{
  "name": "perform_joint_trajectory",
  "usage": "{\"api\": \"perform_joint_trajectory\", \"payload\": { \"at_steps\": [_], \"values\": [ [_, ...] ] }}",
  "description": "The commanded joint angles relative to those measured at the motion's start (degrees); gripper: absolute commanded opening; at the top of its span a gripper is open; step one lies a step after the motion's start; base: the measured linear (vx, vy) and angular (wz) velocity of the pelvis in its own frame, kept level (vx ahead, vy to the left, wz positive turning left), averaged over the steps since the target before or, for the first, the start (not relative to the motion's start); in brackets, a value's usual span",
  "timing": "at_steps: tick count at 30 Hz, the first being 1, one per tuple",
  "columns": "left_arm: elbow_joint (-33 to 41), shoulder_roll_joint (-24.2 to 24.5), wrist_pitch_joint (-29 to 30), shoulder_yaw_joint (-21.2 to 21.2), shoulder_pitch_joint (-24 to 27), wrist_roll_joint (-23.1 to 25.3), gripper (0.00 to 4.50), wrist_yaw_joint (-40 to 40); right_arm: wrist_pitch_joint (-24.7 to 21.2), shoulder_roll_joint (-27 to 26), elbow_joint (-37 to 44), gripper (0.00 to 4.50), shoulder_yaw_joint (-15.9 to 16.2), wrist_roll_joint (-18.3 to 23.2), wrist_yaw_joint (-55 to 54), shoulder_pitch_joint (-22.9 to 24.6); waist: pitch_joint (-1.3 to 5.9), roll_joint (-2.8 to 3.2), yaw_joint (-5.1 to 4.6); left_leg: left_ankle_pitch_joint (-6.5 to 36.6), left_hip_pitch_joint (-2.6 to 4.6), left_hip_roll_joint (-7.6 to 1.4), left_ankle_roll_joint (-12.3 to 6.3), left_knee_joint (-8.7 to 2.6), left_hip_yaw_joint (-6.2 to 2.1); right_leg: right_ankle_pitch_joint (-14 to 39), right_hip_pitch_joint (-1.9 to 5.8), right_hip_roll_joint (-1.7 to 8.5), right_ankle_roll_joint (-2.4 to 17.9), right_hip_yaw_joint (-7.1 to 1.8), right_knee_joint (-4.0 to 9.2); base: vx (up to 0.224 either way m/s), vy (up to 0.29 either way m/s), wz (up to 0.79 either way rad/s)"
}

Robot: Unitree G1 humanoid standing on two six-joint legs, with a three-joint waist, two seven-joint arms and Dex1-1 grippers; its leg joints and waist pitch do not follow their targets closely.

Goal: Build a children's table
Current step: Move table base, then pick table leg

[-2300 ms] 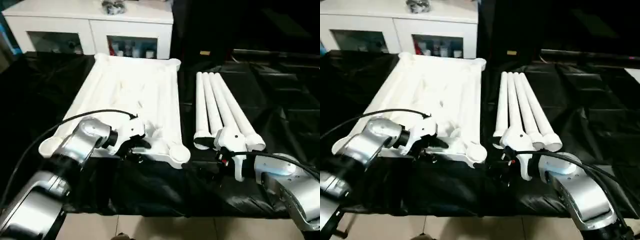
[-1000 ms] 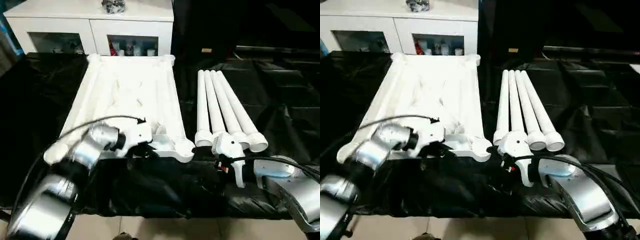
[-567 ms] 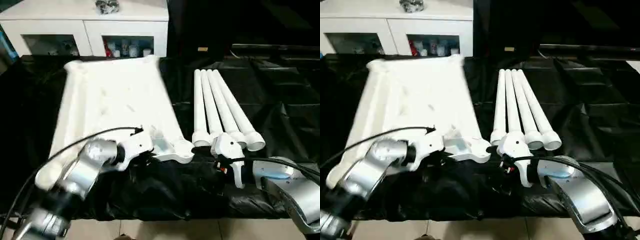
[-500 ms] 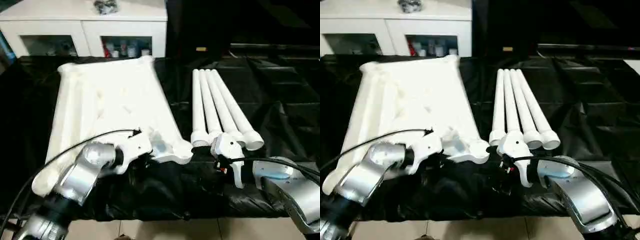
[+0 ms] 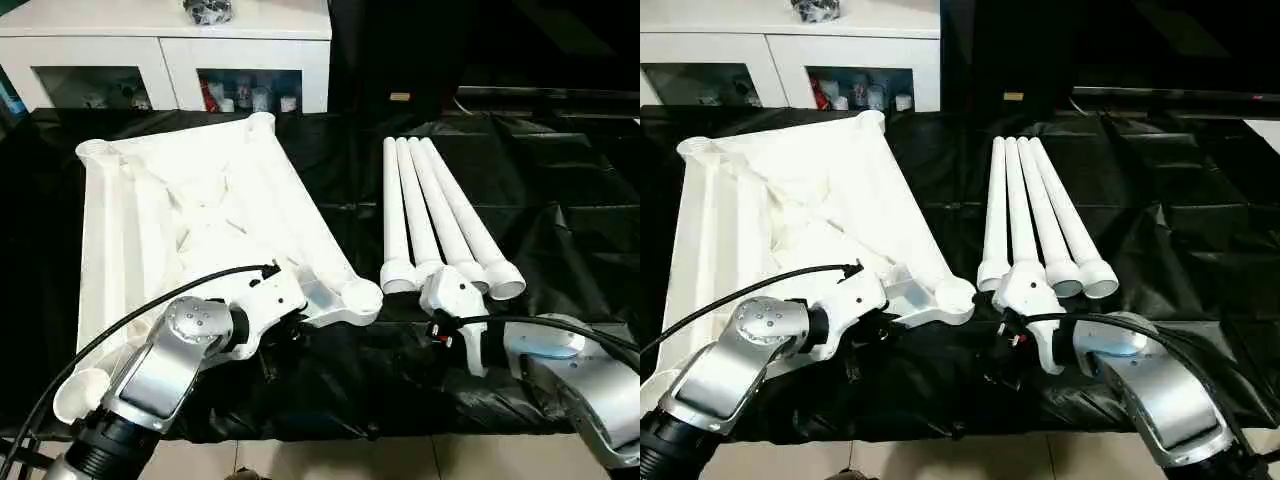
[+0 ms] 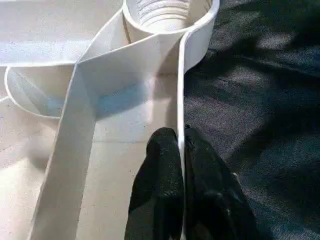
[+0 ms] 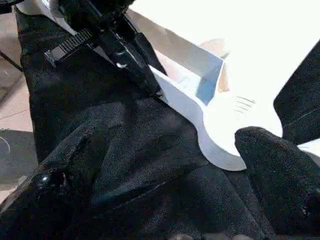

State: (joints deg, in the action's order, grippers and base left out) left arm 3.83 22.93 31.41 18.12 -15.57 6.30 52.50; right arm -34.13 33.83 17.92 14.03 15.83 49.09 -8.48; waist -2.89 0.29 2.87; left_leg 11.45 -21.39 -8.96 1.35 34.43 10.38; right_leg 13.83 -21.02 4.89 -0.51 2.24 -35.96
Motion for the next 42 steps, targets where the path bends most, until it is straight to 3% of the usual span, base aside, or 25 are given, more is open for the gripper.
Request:
{"api": "perform_joint_trajectory", "payload": {
  "at_steps": [1, 6, 12, 15, 16, 20, 22, 24, 25, 26, 28, 29, 31, 34, 38, 42],
  "values": [
    [2.65, -0.17, 1.22, -1.71, 1.04, -3.49, 0.64, 0.6, 0.75, -0.06, 0.46, 4.5, -0.34, -0.51, -0.73, -0.45, 2.98, -0.68, 0.43, 5.71, 0.53, -4.14, -4.31, -4.12, -1.74, 0.12, 1.88, 3.92, 15.07, -2.47, 4.06, 0.0, 0.0, 0.0],
    [5.27, 1.05, 1.29, -2.47, 1.04, -4.52, 1.05, 1.39, 0.64, -0.61, 0.14, 4.5, -2.2, 0.24, -1.74, -1.26, 2.9, -0.54, 0.76, 6.26, 0.72, -4.23, -4.0, -4.2, -1.7, 0.15, 1.74, 3.79, 15.29, -2.5, 4.08, 0.0, 0.0, 0.0],
    [8.84, 2.64, 0.58, -5.1, 0.38, -6.84, 1.08, 2.86, -4.11, -7.13, -3.79, 4.5, -8.59, 3.99, -8.66, -8.01, 2.92, -0.51, 0.6, 6.07, 0.84, -4.07, -3.03, -4.33, -1.68, 1.21, 1.63, 3.67, 15.57, -2.36, 3.9, 0.0, 0.0, 0.0],
    [10.41, 2.64, 2.3, -7.16, -0.55, -8.98, 1.08, 2.35, -5.25, -11.73, -11.31, 4.5, -10.71, 1.78, -16.31, -14.26, 2.95, -0.43, 0.55, 6.63, 1.12, -3.87, -1.32, -4.25, -1.46, 3.16, 1.39, 3.6, 15.81, -2.34, 3.95, 0.0, 0.0, 0.0],
    [10.54, 2.48, 2.65, -7.56, -0.85, -9.2, 1.08, 1.83, -4.95, -13.07, -14.95, 4.5, -11.14, 0.53, -19.14, -16.53, 2.88, -0.74, 0.45, 6.14, 0.92, -3.78, -0.85, -4.34, -1.42, 3.12, 1.46, 3.46, 15.52, -2.33, 3.92, 0.0, 0.0, 0.0],
    [10.96, 2.39, 3.3, -7.83, -1.34, -8.76, 1.08, -0.1, -2.48, -17.77, -30.9, 4.5, -14.06, -2.57, -30.27, -24.66, 3.26, -0.44, 0.43, 3.41, 0.95, -3.44, 0.43, -4.13, -1.27, 0.27, 1.48, 3.32, 15.59, -2.23, 3.49, 0.0, 0.0, 0.0],
    [11.46, 2.26, 3.42, -7.79, -1.37, -8.71, 1.08, -0.82, 0.85, -19.31, -41.36, 4.5, -15.83, -3.2, -35.23, -29.07, 3.58, -0.14, 0.68, 1.52, 1.03, -3.44, 0.6, -3.9, -1.22, -3.09, 1.55, 3.36, 15.8, -2.22, 3.06, 0.0, 0.0, 0.0],
    [12.13, 2.22, 3.87, -7.74, -1.25, -8.87, 1.08, -0.8, 2.92, -20.14, -48.27, 4.5, -16.35, -2.93, -36.14, -32.06, 3.96, -0.24, 0.72, -0.77, 0.81, -3.22, 0.15, -3.51, -1.12, -7.5, 1.86, 3.18, 16.32, -2.15, 2.6, 0.0, 0.0, 0.0],
    [12.4, 2.36, 4.1, -7.68, -1.22, -9.14, 1.08, -0.87, 3.44, -20.54, -50.38, 4.5, -16.65, -2.99, -36.39, -33.06, 4.06, -0.23, 0.85, -2.87, 0.61, -3.14, -0.88, -3.27, -1.1, -11.11, 1.92, 2.99, 16.47, -2.08, 2.31, 0.0, 0.0, 0.0],
    [12.8, 2.24, 4.81, -7.89, -1.23, -9.75, 1.38, -0.99, 4.1, -20.95, -53.04, 4.5, -16.84, -3.11, -36.95, -34.3, 3.92, -0.21, 0.93, -4.85, 0.2, -2.96, -2.06, -3.09, -1.12, -14.33, 1.92, 2.87, 16.42, -2.03, 1.98, 0.0, 0.0, 0.0],
    [13.33, 2.03, 5.82, -8.27, -1.35, -10.56, 1.44, -1.17, 4.94, -21.42, -56.41, 4.5, -16.91, -3.39, -37.63, -35.89, 4.18, -0.21, 0.84, -6.17, 0.09, -2.87, -3.45, -2.82, -1.12, -16.98, 1.98, 2.93, 17.14, -1.93, 1.68, 0.0, 0.0, 0.0],
    [14.07, 2.29, 6.59, -8.38, -1.27, -11.08, 1.5, -1.12, 6.17, -22.08, -60.65, 4.5, -17.09, -3.76, -38.23, -37.83, 3.5, -0.09, 0.85, -5.63, -0.14, -2.98, -4.08, -2.97, -1.11, -16.87, 1.63, 3.03, 17.6, -1.89, 1.78, 0.0, 0.0, 0.0],
    [14.66, 2.76, 6.92, -8.3, -0.98, -11.1, 1.63, -1.27, 7.27, -22.8, -63.96, 4.5, -17.53, -3.93, -38.21, -39.39, 3.52, -0.15, 0.79, -3.77, 0.03, -3.18, -4.43, -3.0, -1.07, -14.76, 1.78, 3.04, 18.03, -1.87, 2.01, 0.0, 0.0, 0.0],
    [15.71, 3.46, 7.52, -8.21, -0.29, -11.3, 1.92, -1.46, 9.23, -23.78, -68.83, 4.5, -18.11, -4.2, -37.83, -41.56, 2.67, 0.05, 0.54, -0.4, 0.1, -3.44, -4.04, -3.41, -1.1, -9.98, 1.43, 3.05, 18.04, -1.88, 2.36, 0.0, 0.0, 0.0],
    [16.96, 3.77, 8.63, -8.0, 0.33, -11.55, 2.21, -1.66, 12.27, -24.24, -74.34, 4.5, -17.93, -4.64, -36.33, -43.95, 2.56, 0.2, 0.43, 0.75, 0.18, -3.58, -3.29, -3.5, -1.08, -8.21, 1.44, 3.13, 18.51, -1.82, 2.4, 0.0, 0.0, 0.0],
    [17.44, 4.07, 9.22, -7.92, 0.43, -11.98, 2.45, -1.87, 13.82, -24.52, -77.13, 4.5, -17.65, -4.83, -35.2, -45.22, 2.29, 0.28, 0.58, 0.05, 0.21, -3.58, -3.69, -3.51, -1.08, -9.34, 1.32, 3.05, 18.56, -1.83, 2.34, 0.0, 0.0, 0.0]
  ]
}}
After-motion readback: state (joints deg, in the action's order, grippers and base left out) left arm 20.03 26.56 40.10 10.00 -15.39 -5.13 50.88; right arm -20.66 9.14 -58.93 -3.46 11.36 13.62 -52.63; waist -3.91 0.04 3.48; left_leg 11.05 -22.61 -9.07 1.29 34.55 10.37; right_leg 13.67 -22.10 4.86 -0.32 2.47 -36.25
